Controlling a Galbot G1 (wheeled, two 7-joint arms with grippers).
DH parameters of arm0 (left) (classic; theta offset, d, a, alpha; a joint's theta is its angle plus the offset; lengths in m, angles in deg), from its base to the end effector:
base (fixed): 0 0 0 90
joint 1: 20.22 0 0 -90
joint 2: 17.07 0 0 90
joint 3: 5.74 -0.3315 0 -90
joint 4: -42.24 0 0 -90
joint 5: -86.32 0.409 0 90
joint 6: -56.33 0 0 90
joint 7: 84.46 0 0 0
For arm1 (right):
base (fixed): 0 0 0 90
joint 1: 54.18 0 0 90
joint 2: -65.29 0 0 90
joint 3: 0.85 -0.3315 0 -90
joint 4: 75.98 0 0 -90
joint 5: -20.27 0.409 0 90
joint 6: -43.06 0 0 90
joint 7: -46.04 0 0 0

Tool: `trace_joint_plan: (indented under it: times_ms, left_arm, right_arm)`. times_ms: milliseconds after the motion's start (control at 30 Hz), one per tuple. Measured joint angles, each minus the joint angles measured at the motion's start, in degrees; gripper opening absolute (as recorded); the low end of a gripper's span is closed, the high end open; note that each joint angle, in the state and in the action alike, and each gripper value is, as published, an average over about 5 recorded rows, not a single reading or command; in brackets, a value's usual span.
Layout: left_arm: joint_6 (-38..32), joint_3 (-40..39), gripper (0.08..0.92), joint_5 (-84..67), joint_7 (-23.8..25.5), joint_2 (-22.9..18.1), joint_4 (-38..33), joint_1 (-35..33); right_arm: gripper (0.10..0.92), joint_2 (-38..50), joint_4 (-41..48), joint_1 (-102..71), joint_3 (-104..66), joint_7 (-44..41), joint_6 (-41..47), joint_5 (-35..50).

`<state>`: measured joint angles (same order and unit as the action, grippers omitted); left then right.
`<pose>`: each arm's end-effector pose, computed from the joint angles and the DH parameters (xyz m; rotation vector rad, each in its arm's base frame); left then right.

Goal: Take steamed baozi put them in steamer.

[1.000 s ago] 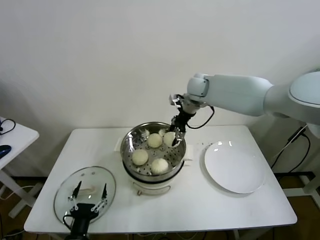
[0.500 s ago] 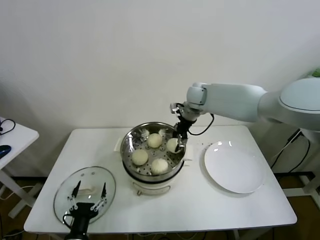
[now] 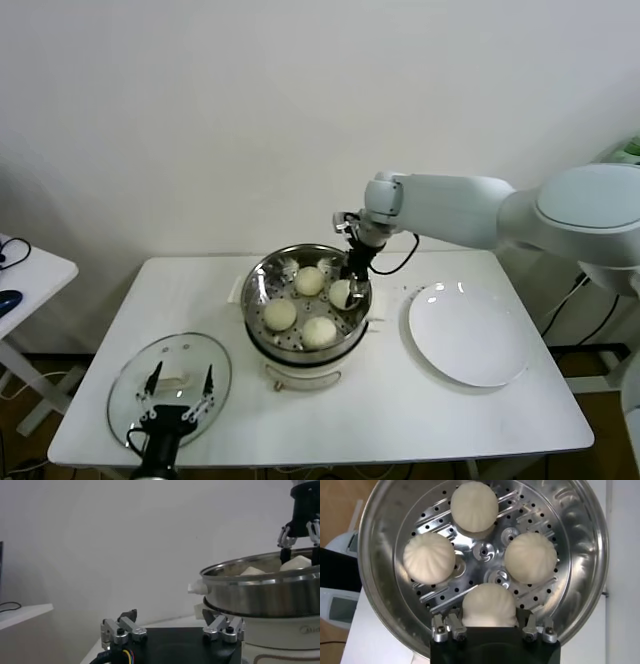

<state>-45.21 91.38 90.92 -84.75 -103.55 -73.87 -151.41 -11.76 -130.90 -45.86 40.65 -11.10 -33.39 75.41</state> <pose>0.1765 0.0547 -0.3517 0.0673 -3.0642 -0.3147 0.6340 0.1173 -0.1314 1.4959 -1.3212 1.1960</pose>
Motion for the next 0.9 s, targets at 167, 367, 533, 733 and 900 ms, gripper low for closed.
trace_joint_plan:
  times_ms: [167, 367, 533, 733, 900]
  left_arm:
    - [0.2, 0.0, 0.823, 0.0, 0.0, 0.0, -0.1, 0.2]
    - [0.2, 0.3, 0.823, -0.2, 0.1, 0.0, -0.2, 0.2]
    - [0.1, 0.3, 0.823, -0.5, 0.0, 0.1, -0.1, 0.1]
    - [0.1, 0.3, 0.823, -0.5, 0.1, 0.1, -0.1, 0.1]
    - [0.3, 0.3, 0.823, -0.5, 0.1, 0.1, -0.2, 0.4]
  right_arm:
    - [0.691, -0.7, 0.5, -0.1, 0.4, -0.1, -0.3, -0.1]
    - [0.701, -0.8, 0.7, -0.2, 0.7, 0.0, -0.5, -0.1]
    - [0.788, -0.7, 0.3, -0.3, 0.8, 0.1, -0.6, -0.1]
    - [0.822, -0.2, -0.6, 0.5, 0.7, -0.1, -0.7, 0.5]
    - [0.823, 0.7, -2.0, 1.7, 0.0, -0.1, -0.8, 1.1]
